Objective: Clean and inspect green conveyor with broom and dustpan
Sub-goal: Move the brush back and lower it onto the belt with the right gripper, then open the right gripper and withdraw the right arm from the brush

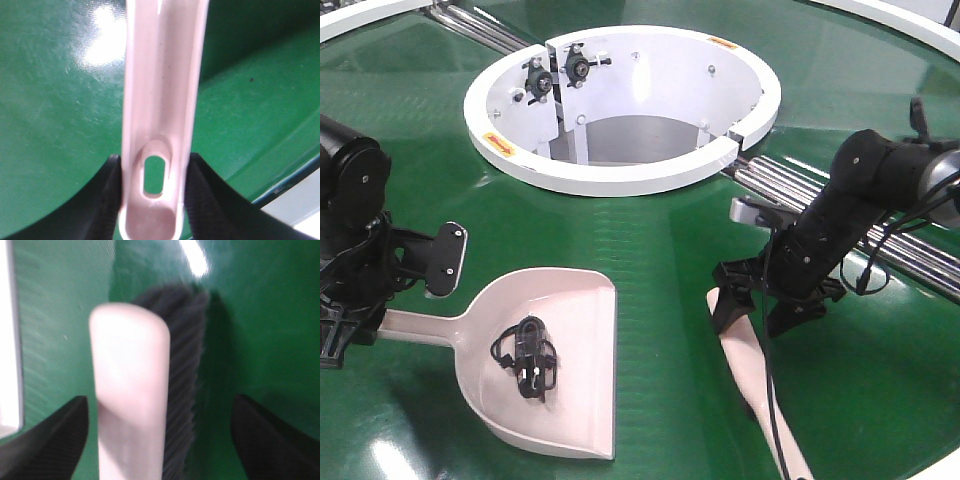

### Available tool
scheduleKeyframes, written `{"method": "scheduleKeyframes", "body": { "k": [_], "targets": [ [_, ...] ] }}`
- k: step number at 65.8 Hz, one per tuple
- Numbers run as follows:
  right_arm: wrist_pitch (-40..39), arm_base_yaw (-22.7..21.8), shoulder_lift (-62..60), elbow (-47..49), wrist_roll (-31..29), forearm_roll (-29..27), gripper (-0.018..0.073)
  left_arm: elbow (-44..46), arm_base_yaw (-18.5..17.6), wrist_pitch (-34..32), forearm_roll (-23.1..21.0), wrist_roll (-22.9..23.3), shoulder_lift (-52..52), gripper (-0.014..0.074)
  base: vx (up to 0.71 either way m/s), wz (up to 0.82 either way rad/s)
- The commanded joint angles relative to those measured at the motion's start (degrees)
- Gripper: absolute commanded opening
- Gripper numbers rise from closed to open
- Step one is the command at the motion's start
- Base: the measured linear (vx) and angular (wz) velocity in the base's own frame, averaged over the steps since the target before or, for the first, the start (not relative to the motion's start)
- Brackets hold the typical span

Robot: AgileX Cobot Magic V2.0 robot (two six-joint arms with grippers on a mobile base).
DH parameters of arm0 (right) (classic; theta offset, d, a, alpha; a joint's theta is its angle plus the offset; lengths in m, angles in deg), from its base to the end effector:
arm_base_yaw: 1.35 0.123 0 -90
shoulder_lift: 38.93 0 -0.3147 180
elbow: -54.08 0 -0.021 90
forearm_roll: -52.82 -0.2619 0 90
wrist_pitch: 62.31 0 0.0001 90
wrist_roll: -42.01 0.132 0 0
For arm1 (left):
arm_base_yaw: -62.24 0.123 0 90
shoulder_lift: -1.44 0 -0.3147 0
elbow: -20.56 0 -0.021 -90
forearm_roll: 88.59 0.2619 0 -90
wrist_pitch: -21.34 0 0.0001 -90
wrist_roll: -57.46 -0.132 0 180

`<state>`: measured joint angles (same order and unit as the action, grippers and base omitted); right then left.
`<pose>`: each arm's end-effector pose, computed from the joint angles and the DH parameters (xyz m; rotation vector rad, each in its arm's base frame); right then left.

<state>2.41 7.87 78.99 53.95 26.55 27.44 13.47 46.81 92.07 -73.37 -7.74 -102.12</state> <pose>0.3741 0.1126 0.1748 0.3494 -3.0346 -0.6148 0.3215 -0.0548 0.2283 -2.0414 -2.1948 -0.3260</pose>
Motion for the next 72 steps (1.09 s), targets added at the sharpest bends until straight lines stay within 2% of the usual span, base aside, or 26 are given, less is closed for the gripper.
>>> {"method": "scheduleKeyframes", "body": {
  "k": [1, 19, 33, 40, 46, 50, 53, 61, 72],
  "targets": [
    [-3.5, -0.2, -5.7, 1.3, -0.2, -1.2, 0.06, 1.6, -0.7, 0.6, -0.7, 1.3, 2.0, -0.0023, 0.0, 0.0],
    [-16.2, -0.2, -15.7, -1.7, -0.3, 0.8, 0.0592, 1.6, -0.7, 0.6, -0.7, 1.3, 2.0, -0.0023, 0.0, 0.0],
    [-32.0, -0.2, -27.8, -15.2, -1.2, 1.4, 0.0589, 1.6, -0.7, 0.6, -0.7, 1.3, 2.0, -0.0023, 0.0, 0.0],
    [-41.8, -0.2, -36.2, -24.0, -1.8, 1.4, 0.0552, 1.6, -0.7, 0.6, -0.7, 1.3, 2.0, -0.0023, 0.0, 0.0],
    [-48.6, -0.2, -43.3, -30.9, -1.8, 1.4, 0.0472, 1.6, -0.7, 0.6, -0.7, 1.3, 2.0, -0.0023, 0.0, 0.0],
    [-52.6, -0.2, -48.7, -35.3, -1.8, 1.6, 0.0376, 1.6, -0.7, 0.6, -0.7, 1.3, 2.0, -0.0023, 0.0, 0.0],
    [-55.0, -0.2, -52.3, -38.9, -1.8, 1.6, 0.0293, 1.6, -0.7, 0.6, -0.7, 1.3, 2.0, -0.0023, 0.0, 0.0],
    [-59.8, -0.2, -62.2, -45.9, -1.8, 2.0, 0.0001, 1.6, -0.7, 0.6, -0.7, 1.3, 2.0, -0.0023, 0.0, 0.0],
    [-60.4, -0.2, -70.0, -48.9, -1.7, 2.0, -0.0011, 1.6, -0.7, 0.6, -0.7, 1.3, 2.0, -0.0023, 0.0, 0.0]
  ]
}}
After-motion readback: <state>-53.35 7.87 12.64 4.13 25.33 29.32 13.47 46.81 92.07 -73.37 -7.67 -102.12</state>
